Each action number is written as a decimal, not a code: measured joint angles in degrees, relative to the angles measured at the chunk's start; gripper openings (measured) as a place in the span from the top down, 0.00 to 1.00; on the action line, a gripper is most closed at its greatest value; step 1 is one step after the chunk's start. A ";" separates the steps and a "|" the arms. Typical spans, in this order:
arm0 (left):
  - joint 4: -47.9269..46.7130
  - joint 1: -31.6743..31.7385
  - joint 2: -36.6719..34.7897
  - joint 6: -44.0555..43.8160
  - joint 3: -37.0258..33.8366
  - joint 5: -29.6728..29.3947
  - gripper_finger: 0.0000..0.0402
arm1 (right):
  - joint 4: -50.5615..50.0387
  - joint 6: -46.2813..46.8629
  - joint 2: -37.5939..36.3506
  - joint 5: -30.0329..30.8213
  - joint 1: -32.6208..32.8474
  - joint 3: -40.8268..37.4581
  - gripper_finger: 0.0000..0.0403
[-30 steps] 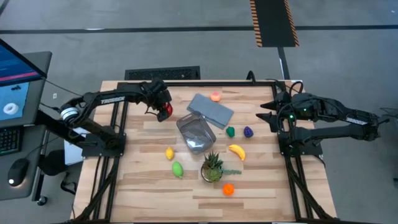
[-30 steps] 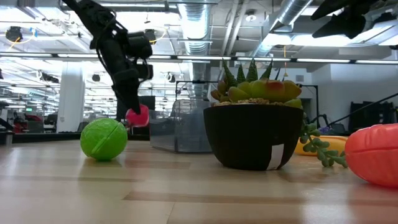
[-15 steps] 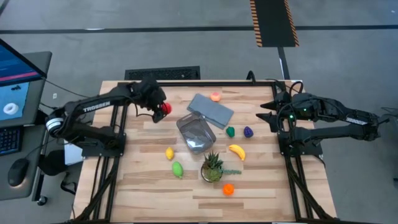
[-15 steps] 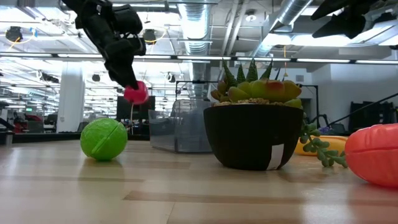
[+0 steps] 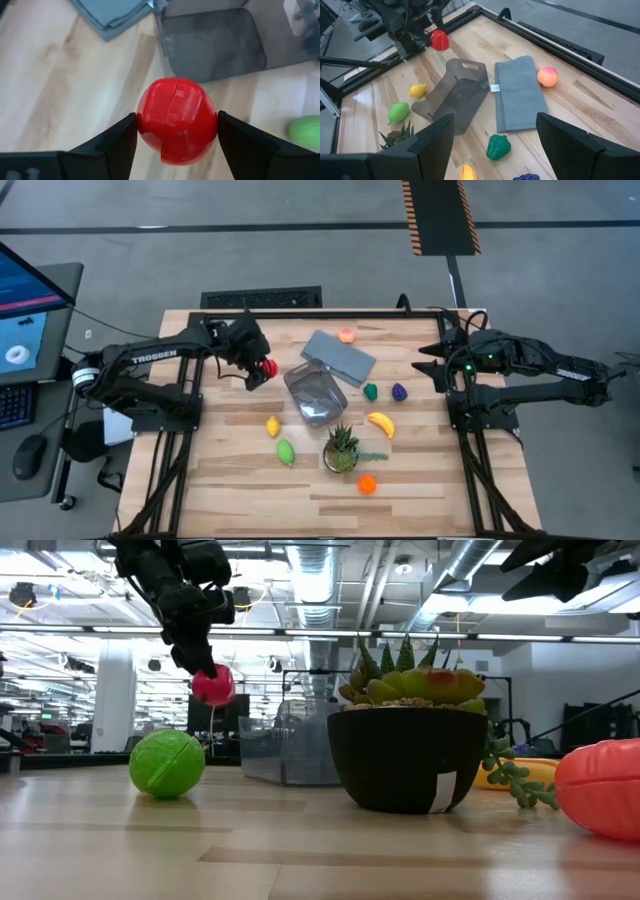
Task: Pick and placing Produce into tupperware
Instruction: Put the red apple into the black bin, then put the pink peach into the black bin
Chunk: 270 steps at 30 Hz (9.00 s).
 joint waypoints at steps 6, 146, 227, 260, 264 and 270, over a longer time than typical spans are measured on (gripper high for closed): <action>-0.07 -3.82 0.00 -3.09 0.00 0.82 0.40 | 0.00 -0.02 0.00 0.01 0.00 -0.02 0.25; 29.45 -16.15 29.38 -14.06 7.23 -11.48 0.32 | 4.66 0.48 6.82 0.00 5.73 -0.04 0.25; 14.93 -19.56 -16.20 -21.04 -6.56 -28.94 0.32 | 42.88 -7.77 41.92 -19.94 -31.56 -7.12 0.25; 11.77 -20.04 -16.85 -22.01 -6.56 -31.17 0.32 | 18.34 -13.06 73.90 -19.56 -30.62 26.86 0.25; 11.76 -20.09 -16.83 -22.43 -6.56 -31.17 0.32 | 17.92 -13.05 74.47 -17.95 -30.17 28.50 0.25; 11.49 -20.13 -16.83 -22.50 -6.54 -31.17 0.32 | 17.09 -11.89 74.44 -16.02 -30.47 28.70 0.25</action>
